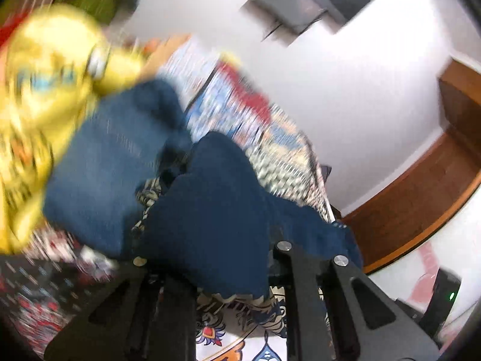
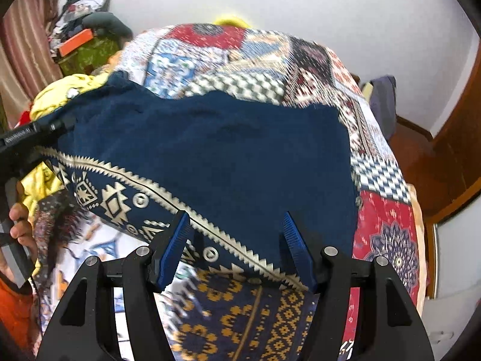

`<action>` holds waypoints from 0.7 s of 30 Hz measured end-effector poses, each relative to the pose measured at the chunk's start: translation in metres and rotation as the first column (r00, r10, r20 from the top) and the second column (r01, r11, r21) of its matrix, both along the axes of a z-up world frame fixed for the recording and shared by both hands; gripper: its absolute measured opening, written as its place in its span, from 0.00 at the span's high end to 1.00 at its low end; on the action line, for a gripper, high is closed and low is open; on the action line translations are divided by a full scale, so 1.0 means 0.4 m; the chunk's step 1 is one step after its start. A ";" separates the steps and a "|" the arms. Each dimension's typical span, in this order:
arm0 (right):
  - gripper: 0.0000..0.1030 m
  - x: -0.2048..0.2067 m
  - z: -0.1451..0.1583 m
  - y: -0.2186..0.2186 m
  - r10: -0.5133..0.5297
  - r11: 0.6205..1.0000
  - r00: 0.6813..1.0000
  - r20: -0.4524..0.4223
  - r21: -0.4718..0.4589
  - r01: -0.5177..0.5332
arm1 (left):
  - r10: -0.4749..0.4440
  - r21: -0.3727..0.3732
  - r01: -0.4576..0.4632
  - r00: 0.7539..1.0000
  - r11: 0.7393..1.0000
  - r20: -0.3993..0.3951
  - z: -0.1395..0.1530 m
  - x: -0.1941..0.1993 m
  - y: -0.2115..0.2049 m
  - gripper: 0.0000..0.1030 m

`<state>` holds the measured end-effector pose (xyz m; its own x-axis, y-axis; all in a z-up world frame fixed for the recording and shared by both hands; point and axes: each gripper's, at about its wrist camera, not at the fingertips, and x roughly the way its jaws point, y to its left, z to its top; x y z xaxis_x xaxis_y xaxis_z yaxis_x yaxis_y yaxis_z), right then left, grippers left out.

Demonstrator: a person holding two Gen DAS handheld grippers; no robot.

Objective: Fold large clothes

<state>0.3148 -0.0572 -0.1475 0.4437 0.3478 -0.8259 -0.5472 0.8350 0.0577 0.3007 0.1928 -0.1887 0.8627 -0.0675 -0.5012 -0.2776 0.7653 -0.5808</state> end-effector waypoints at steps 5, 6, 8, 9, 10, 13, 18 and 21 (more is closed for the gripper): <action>0.41 -0.012 0.052 0.079 0.067 0.995 0.998 0.013 0.068 -0.068 | -0.018 0.207 -0.002 0.995 0.978 0.094 0.145 -0.068 -0.046 0.86; 0.41 -0.015 0.057 0.107 0.084 0.993 0.996 0.009 0.087 -0.084 | -0.019 0.251 -0.007 0.995 0.968 0.099 0.168 -0.085 -0.054 0.86; 0.41 -0.023 0.051 0.157 0.123 0.987 0.992 -0.007 0.103 -0.122 | -0.025 0.307 -0.009 0.994 0.952 0.105 0.195 -0.116 -0.058 0.86; 0.41 -0.026 0.041 0.183 0.147 0.984 0.989 -0.022 0.106 -0.144 | -0.030 0.332 -0.008 0.994 0.943 0.109 0.208 -0.135 -0.062 0.86; 0.41 -0.032 0.024 0.215 0.175 0.980 0.983 -0.046 0.107 -0.170 | -0.037 0.363 -0.005 0.993 0.932 0.109 0.218 -0.142 -0.070 0.86; 0.41 -0.048 -0.043 0.276 0.200 0.977 0.974 -0.105 0.094 -0.191 | -0.046 0.425 0.007 0.996 0.905 0.081 0.219 -0.142 -0.089 0.86; 0.41 -0.046 -0.167 0.291 0.160 0.981 0.949 -0.271 0.148 -0.123 | -0.079 0.441 0.087 0.996 0.893 -0.036 0.159 -0.123 -0.107 0.86; 0.41 -0.040 -0.162 0.268 0.173 0.976 0.939 -0.297 0.181 -0.122 | -0.104 0.443 0.115 0.993 0.889 -0.048 0.152 -0.111 -0.130 0.86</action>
